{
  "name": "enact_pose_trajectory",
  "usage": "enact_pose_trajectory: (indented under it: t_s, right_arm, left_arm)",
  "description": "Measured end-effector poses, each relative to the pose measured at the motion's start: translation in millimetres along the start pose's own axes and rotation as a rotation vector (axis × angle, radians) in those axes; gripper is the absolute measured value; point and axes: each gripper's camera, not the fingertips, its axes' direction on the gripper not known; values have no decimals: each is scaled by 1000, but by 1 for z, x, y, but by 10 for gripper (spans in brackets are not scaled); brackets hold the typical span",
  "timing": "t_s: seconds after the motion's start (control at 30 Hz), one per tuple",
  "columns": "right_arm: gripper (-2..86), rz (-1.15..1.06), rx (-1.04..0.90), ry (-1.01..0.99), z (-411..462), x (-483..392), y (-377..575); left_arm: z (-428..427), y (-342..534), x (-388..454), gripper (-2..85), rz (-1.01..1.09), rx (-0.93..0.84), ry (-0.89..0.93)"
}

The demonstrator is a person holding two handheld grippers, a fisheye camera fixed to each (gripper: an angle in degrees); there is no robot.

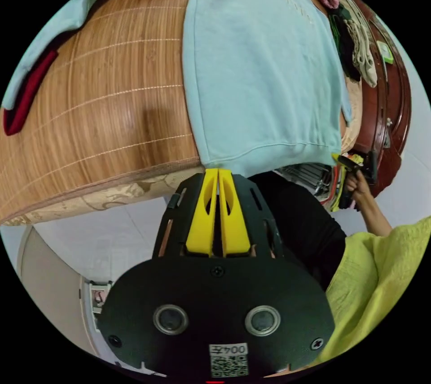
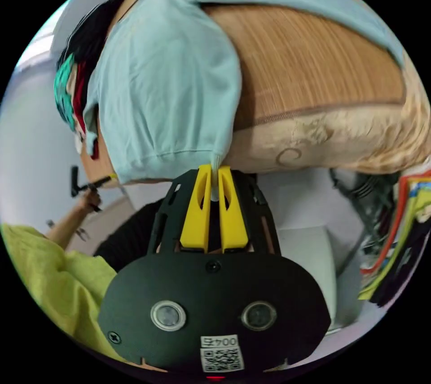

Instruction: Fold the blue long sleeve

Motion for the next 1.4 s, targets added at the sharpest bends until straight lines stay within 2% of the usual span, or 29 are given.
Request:
enact_pose_trajectory:
  t_s: [0.03,0.1,0.23,0.33,0.47,0.6,0.67,0.77,0.8,0.83,0.93,1.03,1.27,1.4]
  right_arm:
    - [47,-54,9,79,-9,-14,9]
    - [51,-29,10,113,-10,-9,20]
    - [57,135,-66,-4,23,39,12]
    - [58,90,-116,45,25,34,10]
    - [57,160,-117,61,2,58,32]
    - [61,228,44,189,-62,74,31]
    - [71,227,148,116,-88,76,13]
    - [77,305,287,-254,-112,105,-31]
    - [81,374,352,-451,-113,124,-46]
    - [86,448,406,-660,-105,144,-59]
    - [118,593,488,-1040,-74,173,-80]
    - [126,644,484,-1044,-61,175,-97]
    - [126,706,479,-1052,-45,168,-121]
    - [70,759,467,-1035,-36,167,-131]
  left_arm:
    - [-3,1,2,11,7,-2,-16]
    - [-14,8,-3,4,-13,-3,-100]
    - [-22,17,-28,1,-101,-17,-189]
    - [-46,15,-19,1,-93,83,-160]
    - [-71,-7,46,2,71,194,-201]
    - [-61,-50,130,2,226,262,-267]
    - [-47,-72,162,2,278,259,-289]
    - [-20,-103,203,3,308,250,-347]
    - [-8,-114,216,3,326,223,-373]
    - [-1,-118,221,3,335,209,-393]
    - [28,-127,237,3,347,153,-501]
    - [32,-125,244,2,321,182,-492]
    - [42,-134,278,2,338,124,-558]
    - [45,-135,290,2,320,126,-559]
